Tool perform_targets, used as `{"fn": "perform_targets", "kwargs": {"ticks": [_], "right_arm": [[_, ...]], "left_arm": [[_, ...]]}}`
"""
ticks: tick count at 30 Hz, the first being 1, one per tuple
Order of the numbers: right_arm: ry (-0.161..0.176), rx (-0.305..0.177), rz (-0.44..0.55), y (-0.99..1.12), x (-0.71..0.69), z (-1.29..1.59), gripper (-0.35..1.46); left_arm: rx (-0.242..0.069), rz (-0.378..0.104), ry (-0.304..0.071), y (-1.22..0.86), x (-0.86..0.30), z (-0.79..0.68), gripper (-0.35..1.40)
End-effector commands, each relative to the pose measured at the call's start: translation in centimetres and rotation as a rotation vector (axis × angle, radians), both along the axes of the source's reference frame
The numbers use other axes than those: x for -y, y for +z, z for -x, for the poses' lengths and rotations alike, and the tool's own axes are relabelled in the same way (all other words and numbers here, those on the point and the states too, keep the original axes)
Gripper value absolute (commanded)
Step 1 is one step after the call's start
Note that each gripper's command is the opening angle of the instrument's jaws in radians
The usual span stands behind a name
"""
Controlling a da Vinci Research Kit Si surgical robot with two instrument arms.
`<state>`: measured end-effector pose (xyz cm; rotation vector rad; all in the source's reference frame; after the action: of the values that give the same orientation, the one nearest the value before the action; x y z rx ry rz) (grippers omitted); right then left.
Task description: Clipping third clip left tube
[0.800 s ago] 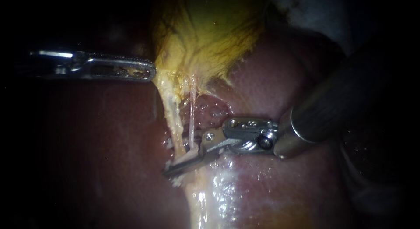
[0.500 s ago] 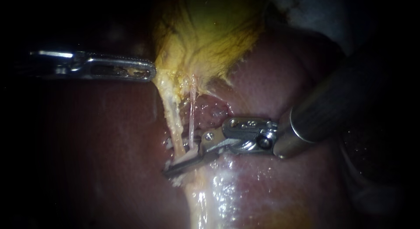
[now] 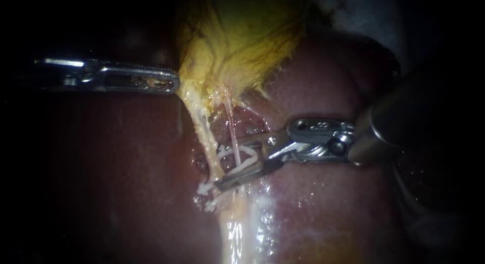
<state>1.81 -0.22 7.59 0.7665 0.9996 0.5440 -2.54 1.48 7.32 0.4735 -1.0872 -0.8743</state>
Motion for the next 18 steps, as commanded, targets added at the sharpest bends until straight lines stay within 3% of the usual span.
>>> {"fn": "perform_targets", "kwargs": {"ticks": [1, 8, 13, 18], "right_arm": [[-0.002, -0.002, -0.002, -0.01, -0.03, 0.04, 0.54], [-0.010, -0.015, -0.015, -0.12, -0.18, 0.27, 0.54], [-0.025, -0.077, -0.050, -0.26, -0.32, 0.36, 0.54], [-0.088, -0.146, -0.088, -0.43, -0.40, 0.37, 0.53]], "left_arm": [[0.000, 0.000, 0.000, 0.00, 0.00, 0.00, -0.35], [0.000, 0.000, 0.000, 0.00, 0.00, 0.00, -0.35], [0.000, 0.000, 0.001, 0.00, 0.01, -0.01, -0.35], [0.000, 0.000, 0.001, 0.00, 0.01, -0.01, -0.35]]}}
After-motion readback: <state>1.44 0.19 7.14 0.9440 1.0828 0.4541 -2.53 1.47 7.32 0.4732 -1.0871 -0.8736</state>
